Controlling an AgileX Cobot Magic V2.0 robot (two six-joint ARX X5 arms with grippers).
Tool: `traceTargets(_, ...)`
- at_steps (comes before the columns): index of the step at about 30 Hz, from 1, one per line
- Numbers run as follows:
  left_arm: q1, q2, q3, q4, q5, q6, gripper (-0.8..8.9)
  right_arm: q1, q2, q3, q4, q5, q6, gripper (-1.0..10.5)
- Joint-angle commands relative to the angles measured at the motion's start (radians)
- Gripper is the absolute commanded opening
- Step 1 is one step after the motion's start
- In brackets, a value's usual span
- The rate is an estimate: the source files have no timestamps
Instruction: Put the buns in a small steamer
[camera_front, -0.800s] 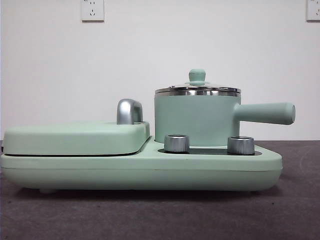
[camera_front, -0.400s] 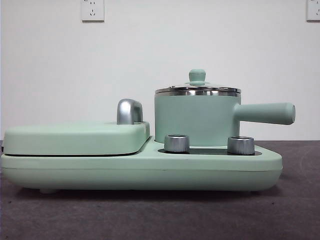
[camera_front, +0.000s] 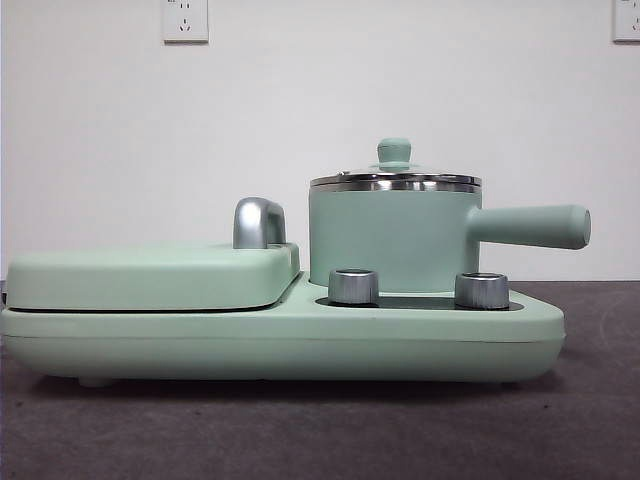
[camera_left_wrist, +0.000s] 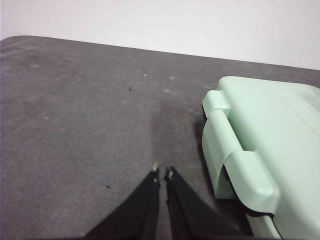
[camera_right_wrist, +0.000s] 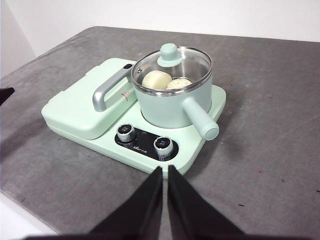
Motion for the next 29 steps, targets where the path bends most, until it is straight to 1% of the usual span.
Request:
traceTargets(1, 0.0, -0.001, -0.019, -0.006, -0.005, -0.005, 0.28, 0.005, 0.001, 0.009, 0.011, 0.0, 0.009, 0.1)
traceTargets(6, 0.0, -0.001, -0.019, -0.006, -0.005, -0.005, 0.28, -0.001, 0.001, 0.008, 0.012, 0.005, 0.009, 0.1)
traceTargets(9, 0.0, -0.001, -0.019, -0.006, -0.005, -0.005, 0.27, -0.058, 0.001, -0.003, 0.024, -0.01, 0.009, 0.1)
traceTargets(11, 0.0, -0.001, -0.019, -0.006, -0.005, -0.005, 0.27, -0.107, -0.003, -0.038, 0.073, -0.004, 0.008, 0.1)
traceTargets(14, 0.0, -0.001, -0.019, -0.006, -0.005, -0.005, 0.27, -0.182, -0.008, -0.133, 0.217, 0.041, 0.008, 0.1)
traceTargets(17, 0.0, -0.001, -0.019, -0.007, -0.005, -0.005, 0.28, -0.256, -0.011, -0.269, 0.427, 0.081, -0.013, 0.1)
traceTargets(19, 0.0, -0.001, -0.019, -0.007, -0.005, -0.005, 0.27, -0.313, -0.013, -0.368, 0.564, 0.086, -0.071, 0.1)
traceTargets(22, 0.0, -0.001, -0.019, -0.006, -0.005, -0.005, 0.27, -0.385, -0.013, -0.505, 0.719, 0.086, -0.136, 0.1)
traceTargets(25, 0.0, -0.001, -0.019, -0.007, -0.005, -0.005, 0.28, -0.43, -0.013, -0.628, 0.85, 0.074, -0.161, 0.1)
traceTargets(29, 0.0, -0.001, -0.019, -0.007, -0.005, -0.005, 0.28, -0.451, -0.013, -0.739, 0.956, 0.068, -0.182, 0.1)
